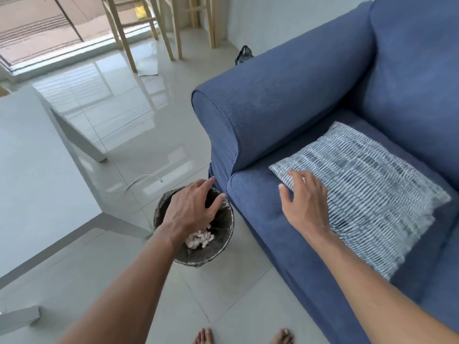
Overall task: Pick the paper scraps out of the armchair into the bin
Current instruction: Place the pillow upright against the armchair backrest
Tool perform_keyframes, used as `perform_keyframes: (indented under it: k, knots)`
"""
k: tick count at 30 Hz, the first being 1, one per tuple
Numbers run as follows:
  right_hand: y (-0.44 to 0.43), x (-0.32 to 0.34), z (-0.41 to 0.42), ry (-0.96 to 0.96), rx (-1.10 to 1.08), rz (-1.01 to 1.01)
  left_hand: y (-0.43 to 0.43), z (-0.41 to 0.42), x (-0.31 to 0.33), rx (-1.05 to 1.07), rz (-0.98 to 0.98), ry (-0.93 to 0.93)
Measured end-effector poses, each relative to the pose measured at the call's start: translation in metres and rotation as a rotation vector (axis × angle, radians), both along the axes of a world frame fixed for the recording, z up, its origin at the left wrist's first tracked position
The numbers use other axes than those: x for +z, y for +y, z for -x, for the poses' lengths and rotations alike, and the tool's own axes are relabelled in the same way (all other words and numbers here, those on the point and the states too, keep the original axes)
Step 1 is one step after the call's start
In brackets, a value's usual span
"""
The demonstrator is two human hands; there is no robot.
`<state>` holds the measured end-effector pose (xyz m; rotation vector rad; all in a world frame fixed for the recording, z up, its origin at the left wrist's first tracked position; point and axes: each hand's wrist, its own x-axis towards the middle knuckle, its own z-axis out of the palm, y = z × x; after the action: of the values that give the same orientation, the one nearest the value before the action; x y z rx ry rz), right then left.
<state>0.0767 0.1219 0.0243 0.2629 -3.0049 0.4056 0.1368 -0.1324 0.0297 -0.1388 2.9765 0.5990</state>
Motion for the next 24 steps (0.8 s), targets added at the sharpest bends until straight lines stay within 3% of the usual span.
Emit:
perform_keyframes:
  k: [7,12,15,18,24]
  knots:
    - [0.125,0.016,0.04,0.091,-0.206,-0.074,0.099,0.091,0.006,-0.128,-0.09,-0.025]
    - [0.199,0.003,0.047,-0.062,-0.448,-0.04,0.166,0.147,0.003,-0.207,-0.13,-0.136]
    - [0.23,-0.005,0.057,-0.234,-0.661,0.098,0.203,0.185,0.008,-0.194,-0.153,-0.242]
    - [0.243,-0.013,0.063,-0.377,-0.889,0.375,0.229,0.215,0.007,-0.143,-0.241,-0.346]
    - [0.251,-0.011,0.072,-0.503,-0.972,0.546,0.26,0.261,-0.01,0.012,-0.37,-0.529]
